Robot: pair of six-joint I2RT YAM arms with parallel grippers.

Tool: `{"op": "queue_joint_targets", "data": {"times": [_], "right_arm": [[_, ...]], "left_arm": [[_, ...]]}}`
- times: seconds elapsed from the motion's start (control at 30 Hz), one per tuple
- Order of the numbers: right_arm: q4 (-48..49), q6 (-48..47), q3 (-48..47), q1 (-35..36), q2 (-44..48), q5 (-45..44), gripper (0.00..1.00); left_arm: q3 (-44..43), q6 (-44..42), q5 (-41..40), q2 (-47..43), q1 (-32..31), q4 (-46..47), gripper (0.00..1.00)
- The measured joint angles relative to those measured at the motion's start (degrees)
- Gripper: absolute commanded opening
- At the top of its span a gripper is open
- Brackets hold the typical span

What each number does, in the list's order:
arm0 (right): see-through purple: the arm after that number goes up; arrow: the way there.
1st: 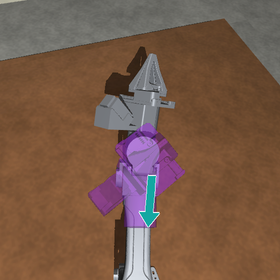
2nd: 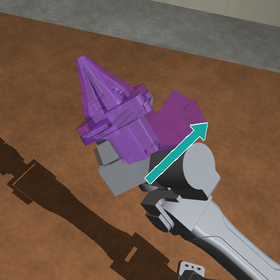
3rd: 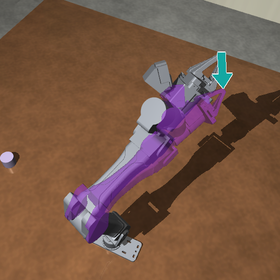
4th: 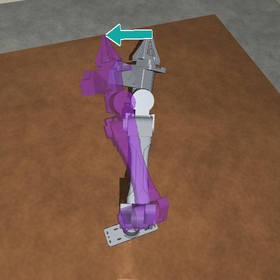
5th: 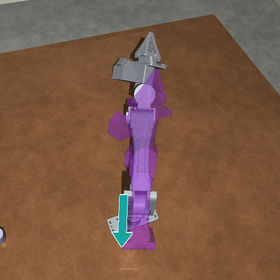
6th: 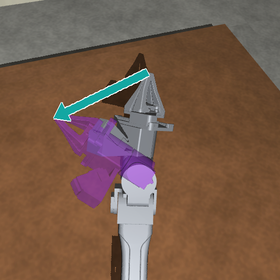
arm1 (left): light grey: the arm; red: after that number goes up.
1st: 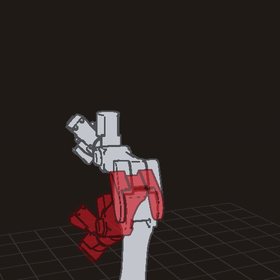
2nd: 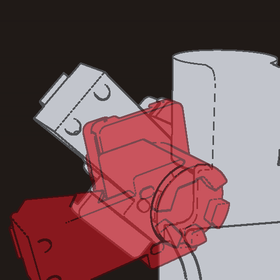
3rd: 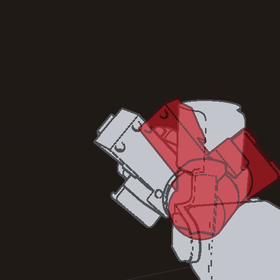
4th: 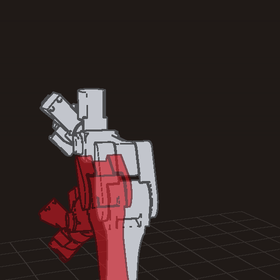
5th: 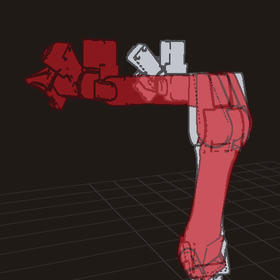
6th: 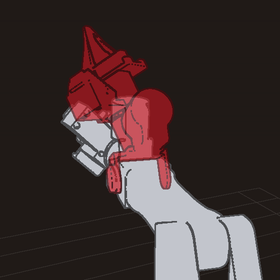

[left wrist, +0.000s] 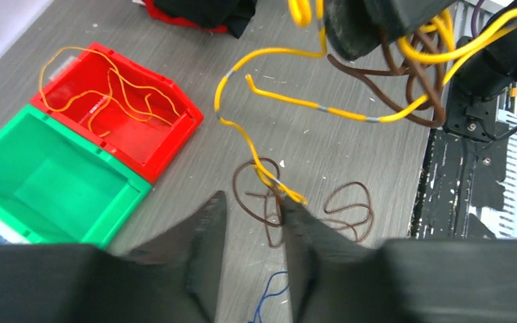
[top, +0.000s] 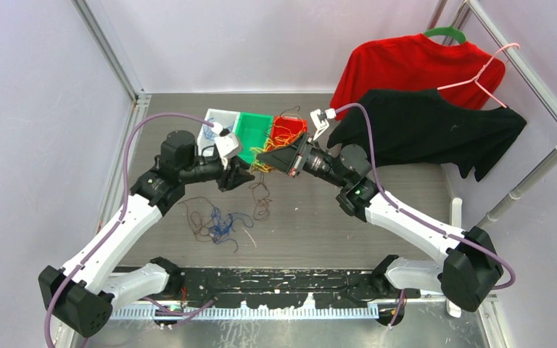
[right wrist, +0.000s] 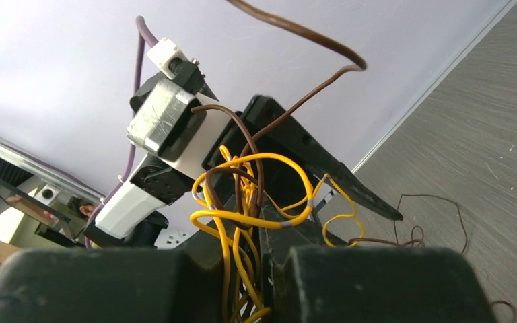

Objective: Untangle the cables
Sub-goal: Untie the cable.

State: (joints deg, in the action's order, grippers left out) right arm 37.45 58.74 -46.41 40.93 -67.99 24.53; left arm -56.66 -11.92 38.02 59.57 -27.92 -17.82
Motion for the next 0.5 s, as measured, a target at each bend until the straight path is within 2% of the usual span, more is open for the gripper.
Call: {"op": "queue_joint_targets", "data": {"times": [0.13, 0.3, 0.5], "right_arm": [[0.6, 1.0, 0.0, 0.1, -0.3, 0.3, 0.07], [-1.2, 0.0, 0.0, 0.1, 0.2, 0.3, 0.07], [-14.5, -7.5, 0.0, -1.3, 6.5, -0.1, 0.05]], "left_arm": [[1.1, 1.2, 1.1, 0.2, -0.1, 0.4, 0.02], [1.3, 0.9, 1.3, -0.1, -0.1, 0.2, 0.00], [4.8, -5.5, -4.2, -5.5, -0.1, -4.1, 0.00]]}}
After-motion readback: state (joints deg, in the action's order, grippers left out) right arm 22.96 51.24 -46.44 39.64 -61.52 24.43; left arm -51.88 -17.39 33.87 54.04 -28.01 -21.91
